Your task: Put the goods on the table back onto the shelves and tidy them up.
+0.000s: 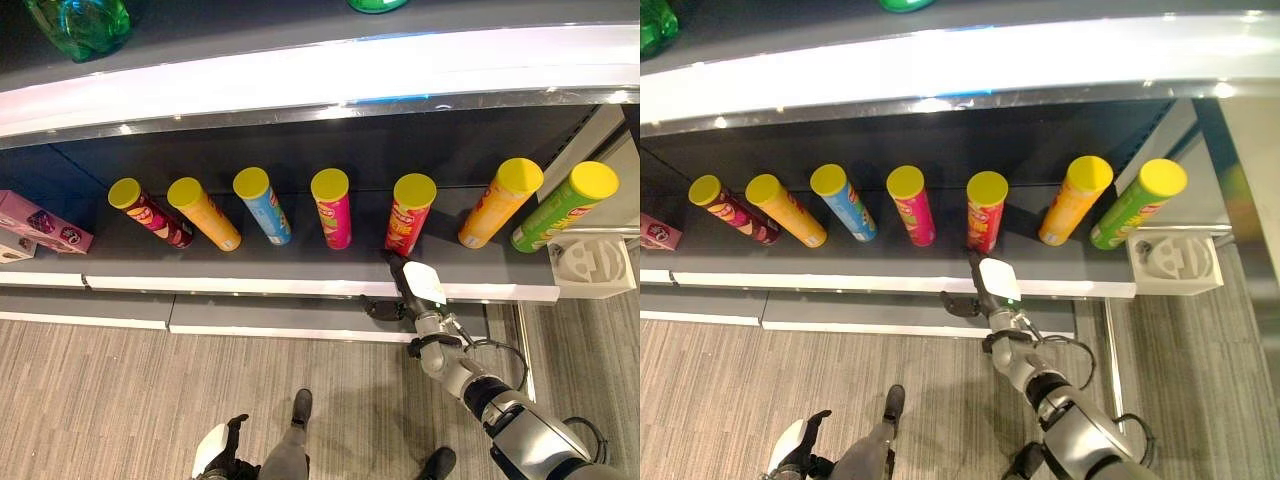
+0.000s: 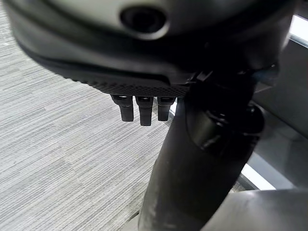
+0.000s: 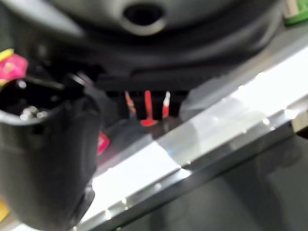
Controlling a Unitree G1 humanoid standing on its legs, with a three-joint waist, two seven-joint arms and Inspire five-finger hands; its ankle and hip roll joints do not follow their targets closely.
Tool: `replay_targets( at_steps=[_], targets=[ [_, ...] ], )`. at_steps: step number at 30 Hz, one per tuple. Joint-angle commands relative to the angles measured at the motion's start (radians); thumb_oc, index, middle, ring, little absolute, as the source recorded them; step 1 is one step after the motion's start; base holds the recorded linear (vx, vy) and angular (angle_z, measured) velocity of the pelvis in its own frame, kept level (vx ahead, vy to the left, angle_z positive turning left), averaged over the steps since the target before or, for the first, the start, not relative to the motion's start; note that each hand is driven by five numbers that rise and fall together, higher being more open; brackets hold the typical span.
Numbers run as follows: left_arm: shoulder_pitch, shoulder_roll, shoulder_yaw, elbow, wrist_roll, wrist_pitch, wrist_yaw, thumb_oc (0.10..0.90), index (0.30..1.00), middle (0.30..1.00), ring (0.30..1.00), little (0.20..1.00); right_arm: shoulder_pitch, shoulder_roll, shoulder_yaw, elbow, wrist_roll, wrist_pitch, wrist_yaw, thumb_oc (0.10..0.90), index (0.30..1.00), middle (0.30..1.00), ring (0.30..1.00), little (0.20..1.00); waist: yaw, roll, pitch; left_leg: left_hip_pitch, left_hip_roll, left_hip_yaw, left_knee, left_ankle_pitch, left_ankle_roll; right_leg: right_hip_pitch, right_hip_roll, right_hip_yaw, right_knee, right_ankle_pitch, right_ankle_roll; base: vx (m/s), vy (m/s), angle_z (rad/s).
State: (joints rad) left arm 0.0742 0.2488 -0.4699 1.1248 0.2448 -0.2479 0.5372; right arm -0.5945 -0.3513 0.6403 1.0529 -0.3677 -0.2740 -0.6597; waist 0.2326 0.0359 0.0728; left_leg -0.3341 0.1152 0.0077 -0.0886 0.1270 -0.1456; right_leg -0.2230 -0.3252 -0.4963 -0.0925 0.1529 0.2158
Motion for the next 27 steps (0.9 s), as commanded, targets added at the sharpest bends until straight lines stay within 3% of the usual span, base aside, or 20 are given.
replay_targets(
  at_steps=[1, 6, 15, 22, 25, 27],
  targets=[
    [-0.032, 0.021, -0.036, 0.015, 0.006, -0.022, 0.036, 0.8, 0.9, 0.9, 0.9, 0.9, -0.067, -0.01, -0.053, -0.01, 0.053, -0.045, -0.069, 0.8, 0.9, 0.9, 0.9, 0.9, 0.029, -0.007, 0.007, 0.027, -0.01, -0.018, 0.001, -0.052, 0.024, -0.016, 0.0, 0.105, 0.005, 0.02, 0.002, 0.0, 0.0, 0.0],
    [-0.036, 0.019, -0.019, 0.028, 0.012, -0.012, 0.041, 0.8, 0.9, 0.9, 0.9, 0.9, 0.015, -0.042, -0.083, -0.117, 0.044, -0.065, -0.087, 0.8, 0.9, 0.9, 0.9, 0.9, 0.005, -0.023, 0.004, 0.054, -0.007, -0.007, 0.001, -0.063, 0.025, -0.002, 0.002, 0.109, 0.005, 0.017, 0.001, 0.01, 0.001, -0.04],
    [-0.01, 0.014, 0.038, 0.048, 0.051, 0.016, 0.029, 0.8, 0.9, 0.9, 0.9, 0.9, 0.259, -0.151, -0.191, -0.457, -0.009, -0.101, -0.111, 0.8, 0.9, 0.9, 0.9, 0.9, -0.053, -0.076, -0.037, 0.127, 0.003, 0.024, 0.001, -0.095, 0.023, 0.049, 0.009, 0.125, 0.005, 0.01, 0.005, 0.02, -0.002, -0.06],
    [0.023, 0.014, 0.075, 0.046, 0.096, 0.034, -0.03, 0.8, 0.9, 0.9, 0.9, 0.9, 0.494, -0.203, -0.242, -0.662, -0.037, -0.134, -0.046, 0.8, 0.9, 0.9, 0.9, 0.9, -0.096, -0.108, -0.085, 0.202, 0.002, 0.046, 0.001, -0.115, 0.022, 0.108, 0.022, 0.137, 0.005, -0.009, 0.006, 0.04, 0.018, -0.07],
    [0.047, 0.008, 0.105, 0.057, 0.089, 0.034, -0.067, 0.8, 0.9, 0.9, 0.9, 0.9, 0.601, -0.209, -0.248, -0.658, -0.061, -0.127, -0.008, 0.8, 0.9, 0.9, 0.9, 0.9, -0.116, -0.113, -0.103, 0.238, 0.003, 0.061, 0.001, -0.123, 0.021, 0.133, 0.028, 0.147, 0.005, -0.014, 0.006, -0.01, 0.058, -0.13],
    [0.065, -0.011, 0.148, 0.076, 0.035, 0.02, -0.118, 0.8, 0.9, 0.9, 0.9, 0.9, 0.694, -0.141, -0.26, -0.512, -0.053, -0.108, 0.028, 0.8, 0.9, 0.9, 0.9, 0.9, -0.138, -0.107, -0.118, 0.275, 0.002, 0.08, 0.001, -0.134, 0.023, 0.157, 0.039, 0.166, 0.005, -0.021, 0.004, -0.03, 0.082, -0.26]
  ],
)
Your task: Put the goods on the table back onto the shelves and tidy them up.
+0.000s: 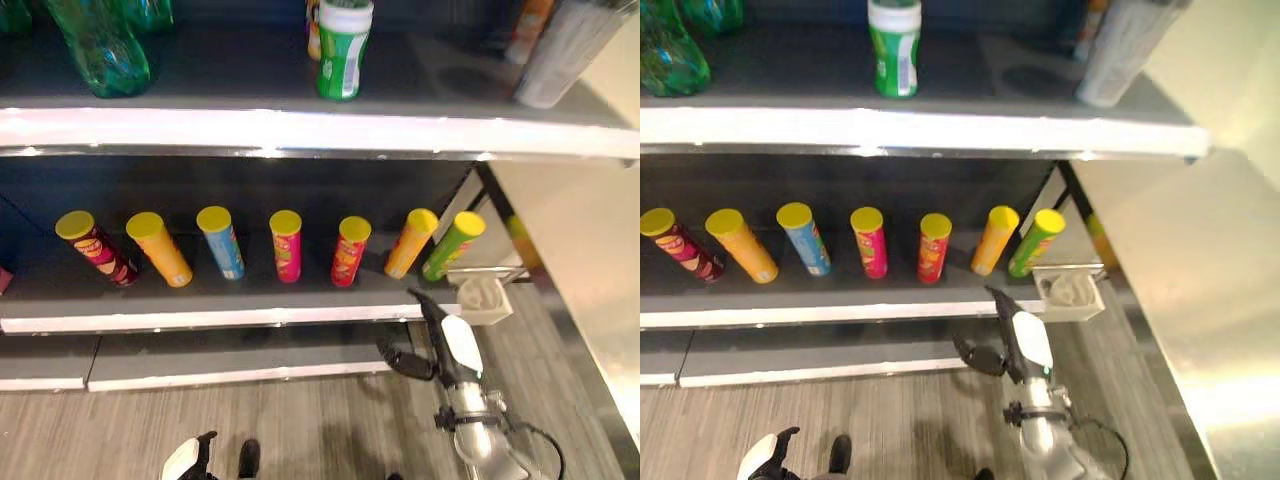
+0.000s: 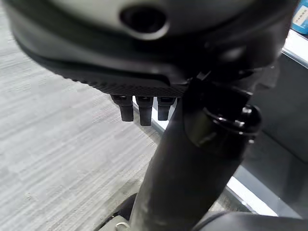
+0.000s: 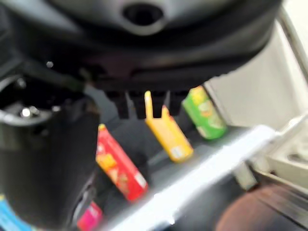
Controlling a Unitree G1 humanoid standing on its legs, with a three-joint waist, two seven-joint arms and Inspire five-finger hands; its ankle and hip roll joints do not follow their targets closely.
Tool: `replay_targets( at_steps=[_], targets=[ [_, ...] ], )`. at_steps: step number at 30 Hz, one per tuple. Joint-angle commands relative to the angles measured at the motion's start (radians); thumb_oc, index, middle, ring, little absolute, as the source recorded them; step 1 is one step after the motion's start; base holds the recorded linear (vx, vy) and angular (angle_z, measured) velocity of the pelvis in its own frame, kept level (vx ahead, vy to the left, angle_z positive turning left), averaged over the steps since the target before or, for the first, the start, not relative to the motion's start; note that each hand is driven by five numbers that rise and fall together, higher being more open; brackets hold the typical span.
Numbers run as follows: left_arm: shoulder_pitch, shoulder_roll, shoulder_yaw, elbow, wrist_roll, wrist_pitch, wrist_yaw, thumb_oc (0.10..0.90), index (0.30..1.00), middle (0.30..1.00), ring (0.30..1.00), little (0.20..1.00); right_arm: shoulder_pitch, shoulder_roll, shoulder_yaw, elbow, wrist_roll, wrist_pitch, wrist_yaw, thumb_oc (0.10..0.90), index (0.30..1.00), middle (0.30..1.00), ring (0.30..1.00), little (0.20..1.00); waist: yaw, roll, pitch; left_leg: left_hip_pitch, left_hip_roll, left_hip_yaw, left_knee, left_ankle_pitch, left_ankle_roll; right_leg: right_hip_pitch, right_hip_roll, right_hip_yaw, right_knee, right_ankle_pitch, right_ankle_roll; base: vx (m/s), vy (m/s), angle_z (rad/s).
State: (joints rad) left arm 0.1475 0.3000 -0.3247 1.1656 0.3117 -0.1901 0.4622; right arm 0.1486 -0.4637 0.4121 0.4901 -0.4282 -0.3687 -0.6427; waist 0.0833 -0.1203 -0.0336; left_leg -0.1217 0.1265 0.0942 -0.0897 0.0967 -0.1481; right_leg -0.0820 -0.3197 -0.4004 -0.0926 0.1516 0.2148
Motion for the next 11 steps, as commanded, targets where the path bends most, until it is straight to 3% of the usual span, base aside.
replay_targets(
  at_steps=[1, 2, 3, 4, 8, 11],
  targets=[
    [-0.004, -0.07, 0.013, 0.045, -0.046, -0.042, -0.063, 0.8, 0.9, 0.9, 0.9, 0.9, -0.027, 0.014, -0.036, 0.147, 0.016, 0.002, 0.03, 0.8, 0.9, 0.9, 0.9, 0.9, 0.002, 0.052, -0.016, 0.073, -0.01, 0.0, 0.002, -0.105, 0.027, 0.021, 0.034, 0.077, 0.005, -0.017, 0.005, -0.03, 0.078, -0.41],
    [0.006, -0.083, 0.033, 0.067, -0.067, -0.039, -0.087, 0.8, 0.9, 0.9, 0.9, 0.9, -0.012, 0.077, -0.049, 0.302, 0.026, 0.029, 0.049, 0.8, 0.9, 0.9, 0.9, 0.9, -0.01, 0.054, -0.027, 0.096, -0.011, 0.01, 0.002, -0.109, 0.031, 0.032, 0.036, 0.089, 0.005, -0.013, 0.003, -0.04, 0.057, -0.32],
    [0.005, -0.082, 0.034, 0.067, -0.067, -0.039, -0.087, 0.8, 0.9, 0.9, 0.9, 0.9, -0.014, 0.079, -0.049, 0.305, 0.025, 0.027, 0.047, 0.8, 0.9, 0.9, 0.9, 0.9, -0.011, 0.051, -0.028, 0.092, -0.014, 0.01, 0.002, -0.106, 0.033, 0.028, 0.033, 0.089, 0.005, -0.011, 0.003, -0.02, 0.064, -0.42],
    [0.014, -0.092, 0.048, 0.085, -0.082, -0.041, -0.105, 0.8, 0.9, 0.9, 0.9, 0.9, -0.008, 0.132, -0.053, 0.469, 0.038, 0.05, 0.072, 0.8, 0.9, 0.9, 0.9, 0.9, -0.02, 0.055, -0.039, 0.112, -0.012, 0.014, 0.002, -0.111, 0.036, 0.038, 0.033, 0.1, 0.005, -0.005, 0.003, -0.01, 0.035, -0.41],
    [0.0, -0.122, 0.103, 0.165, -0.128, -0.026, -0.127, 0.8, 0.9, 0.9, 0.9, 0.9, 0.016, 0.247, -0.107, 0.764, 0.089, 0.115, 0.115, 0.8, 0.9, 0.9, 0.9, 0.9, -0.033, 0.049, -0.047, 0.153, -0.014, 0.027, 0.002, -0.121, 0.039, 0.065, 0.031, 0.111, 0.005, 0.002, 0.002, -0.02, 0.01, -0.27],
    [0.002, -0.132, 0.108, 0.172, -0.144, -0.023, -0.139, 0.8, 0.9, 0.9, 0.9, 0.9, 0.032, 0.286, -0.157, 0.853, 0.138, 0.154, 0.132, 0.8, 0.9, 0.9, 0.9, 0.9, -0.041, 0.054, -0.049, 0.172, -0.016, 0.031, 0.002, -0.126, 0.041, 0.079, 0.03, 0.113, 0.005, 0.004, 0.001, -0.02, -0.001, -0.06]
  ],
)
